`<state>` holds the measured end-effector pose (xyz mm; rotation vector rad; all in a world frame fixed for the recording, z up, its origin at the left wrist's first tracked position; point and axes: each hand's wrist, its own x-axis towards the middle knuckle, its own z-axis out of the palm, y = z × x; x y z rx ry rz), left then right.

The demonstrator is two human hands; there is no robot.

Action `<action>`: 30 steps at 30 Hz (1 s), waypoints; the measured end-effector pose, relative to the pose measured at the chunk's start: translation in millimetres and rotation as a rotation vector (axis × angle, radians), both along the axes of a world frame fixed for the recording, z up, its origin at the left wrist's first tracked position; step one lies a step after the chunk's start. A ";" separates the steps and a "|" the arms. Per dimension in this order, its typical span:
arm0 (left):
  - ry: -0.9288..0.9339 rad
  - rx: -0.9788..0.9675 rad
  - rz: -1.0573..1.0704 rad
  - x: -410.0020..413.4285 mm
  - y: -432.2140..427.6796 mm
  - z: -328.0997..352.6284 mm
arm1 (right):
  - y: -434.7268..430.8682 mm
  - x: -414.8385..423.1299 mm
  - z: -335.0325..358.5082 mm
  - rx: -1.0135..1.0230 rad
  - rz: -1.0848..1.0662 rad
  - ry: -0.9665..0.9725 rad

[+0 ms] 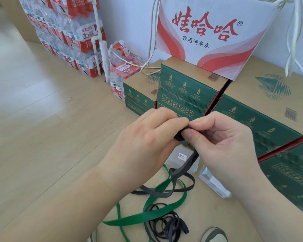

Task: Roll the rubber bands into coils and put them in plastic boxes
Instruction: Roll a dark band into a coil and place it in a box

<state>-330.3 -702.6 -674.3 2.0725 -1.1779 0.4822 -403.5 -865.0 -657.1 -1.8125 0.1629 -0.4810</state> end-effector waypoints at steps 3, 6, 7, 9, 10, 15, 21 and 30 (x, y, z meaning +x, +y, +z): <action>-0.009 0.015 -0.002 -0.5 1.5 1.4 | -0.8 -1.4 -0.2 -0.054 -0.023 -0.004; 0.008 0.009 0.027 -1.3 3.6 4.5 | 3.6 -3.0 5.3 0.020 -0.025 0.021; 0.000 0.003 0.037 -1.6 3.7 5.2 | 5.0 -3.3 7.5 0.069 -0.024 0.031; -0.020 -0.025 0.064 -3.2 3.6 6.7 | 5.4 -3.7 9.8 0.161 -0.002 0.052; -0.027 -0.044 0.079 -4.2 3.8 7.3 | 5.2 -3.8 9.4 0.215 0.021 0.058; -0.030 -0.094 0.145 -7.2 5.1 9.7 | 6.8 -2.3 3.9 0.427 0.110 0.024; 0.024 -0.046 0.159 -5.6 3.8 4.6 | 12.2 -2.6 3.5 0.220 0.048 -0.024; 0.543 0.004 0.017 -1.2 8.2 6.2 | -5.0 -3.0 -8.0 -0.538 0.148 -0.099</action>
